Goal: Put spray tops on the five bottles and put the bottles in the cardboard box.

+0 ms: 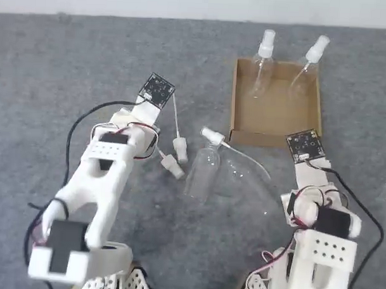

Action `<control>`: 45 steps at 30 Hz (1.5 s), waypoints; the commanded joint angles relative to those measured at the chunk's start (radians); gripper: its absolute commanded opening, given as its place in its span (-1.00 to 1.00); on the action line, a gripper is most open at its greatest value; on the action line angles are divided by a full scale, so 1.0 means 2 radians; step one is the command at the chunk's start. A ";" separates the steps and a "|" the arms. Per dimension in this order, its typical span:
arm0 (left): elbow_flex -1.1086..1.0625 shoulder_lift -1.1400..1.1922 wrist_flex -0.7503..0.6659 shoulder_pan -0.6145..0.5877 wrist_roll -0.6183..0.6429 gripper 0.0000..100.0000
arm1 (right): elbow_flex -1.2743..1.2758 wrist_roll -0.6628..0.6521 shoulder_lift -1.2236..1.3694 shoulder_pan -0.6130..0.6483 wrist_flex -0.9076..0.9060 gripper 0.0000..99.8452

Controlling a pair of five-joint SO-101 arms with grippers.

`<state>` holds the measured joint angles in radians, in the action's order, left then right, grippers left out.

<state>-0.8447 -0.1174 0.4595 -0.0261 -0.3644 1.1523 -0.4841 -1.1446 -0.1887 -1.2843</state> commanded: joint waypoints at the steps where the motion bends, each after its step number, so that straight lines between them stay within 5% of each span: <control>1: 0.054 0.041 -0.016 -0.018 0.005 -0.78 | 0.009 0.005 0.010 -0.006 0.021 -0.95; 12: 0.030 0.045 -0.002 -0.106 -0.064 -0.78 | 0.074 0.013 0.010 -0.002 0.079 -0.95; 22: -0.081 -0.176 0.198 -0.163 -0.178 -0.78 | 0.100 0.054 0.010 -0.006 0.104 -0.94; 26: -0.112 -0.276 0.275 -0.133 -0.189 -0.78 | 0.100 0.054 0.010 -0.006 0.104 -0.94; 31: -0.100 -0.375 0.388 -0.025 -0.171 -0.78 | 0.100 0.054 0.010 -0.006 0.104 -0.94; 35: -0.055 -0.368 0.390 0.052 -0.093 -0.78 | 0.100 0.054 0.010 -0.006 0.104 -0.94; 45: 0.049 -0.110 0.285 0.125 -0.134 -0.67 | 0.101 0.054 0.010 -0.006 0.104 -0.94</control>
<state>-0.8462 -0.5301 1.1577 0.2071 -0.5915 1.3594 -0.3859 -1.1339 -0.1887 -1.0925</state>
